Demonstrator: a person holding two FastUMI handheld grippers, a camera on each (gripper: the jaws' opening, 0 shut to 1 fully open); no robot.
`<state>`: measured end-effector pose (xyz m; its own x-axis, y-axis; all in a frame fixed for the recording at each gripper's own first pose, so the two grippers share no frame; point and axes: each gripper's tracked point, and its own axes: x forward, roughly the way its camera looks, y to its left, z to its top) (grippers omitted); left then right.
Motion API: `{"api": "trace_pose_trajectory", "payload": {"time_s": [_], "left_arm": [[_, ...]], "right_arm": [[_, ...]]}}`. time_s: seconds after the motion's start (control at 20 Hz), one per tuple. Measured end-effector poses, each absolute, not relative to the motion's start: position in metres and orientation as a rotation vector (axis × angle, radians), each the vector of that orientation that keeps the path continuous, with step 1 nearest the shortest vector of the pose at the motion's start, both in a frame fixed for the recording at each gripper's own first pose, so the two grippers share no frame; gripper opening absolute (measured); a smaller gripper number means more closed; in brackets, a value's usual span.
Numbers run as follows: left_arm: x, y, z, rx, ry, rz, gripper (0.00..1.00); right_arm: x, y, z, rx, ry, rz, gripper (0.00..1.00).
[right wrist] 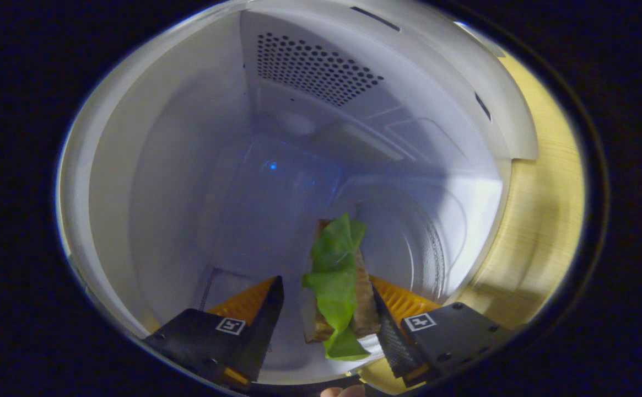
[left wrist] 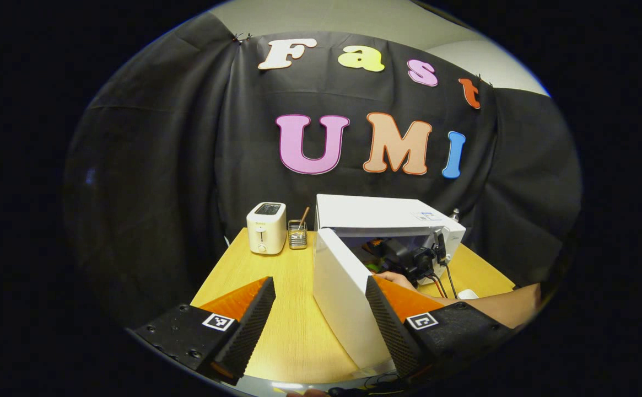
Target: Open the microwave oven with the left hand, put the food in, and close the microwave oven.
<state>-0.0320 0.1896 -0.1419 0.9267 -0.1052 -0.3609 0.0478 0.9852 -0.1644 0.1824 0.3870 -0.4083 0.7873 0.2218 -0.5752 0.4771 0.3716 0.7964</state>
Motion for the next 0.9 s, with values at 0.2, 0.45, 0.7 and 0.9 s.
{"api": "trace_pose_trajectory", "payload": {"time_s": [0.2, 0.45, 0.7, 0.9], "left_arm": [[-0.031, 0.186, -0.141, -0.158, 0.377, -0.085, 0.98], [-0.033, 0.182, -0.141, -0.164, 0.375, -0.092, 0.98], [-0.037, 0.180, -0.139, -0.167, 0.371, -0.097, 0.98], [-0.042, 0.175, -0.139, -0.171, 0.371, -0.105, 0.97]], "right_arm": [[0.178, 0.381, -0.400, 1.120, 0.674, -0.129, 0.86], [0.175, 0.360, -0.396, 1.029, 0.669, -0.116, 0.97], [0.174, 0.342, -0.387, 0.921, 0.682, -0.098, 0.97], [0.165, 0.320, -0.383, 0.816, 0.658, -0.087, 0.97]]}}
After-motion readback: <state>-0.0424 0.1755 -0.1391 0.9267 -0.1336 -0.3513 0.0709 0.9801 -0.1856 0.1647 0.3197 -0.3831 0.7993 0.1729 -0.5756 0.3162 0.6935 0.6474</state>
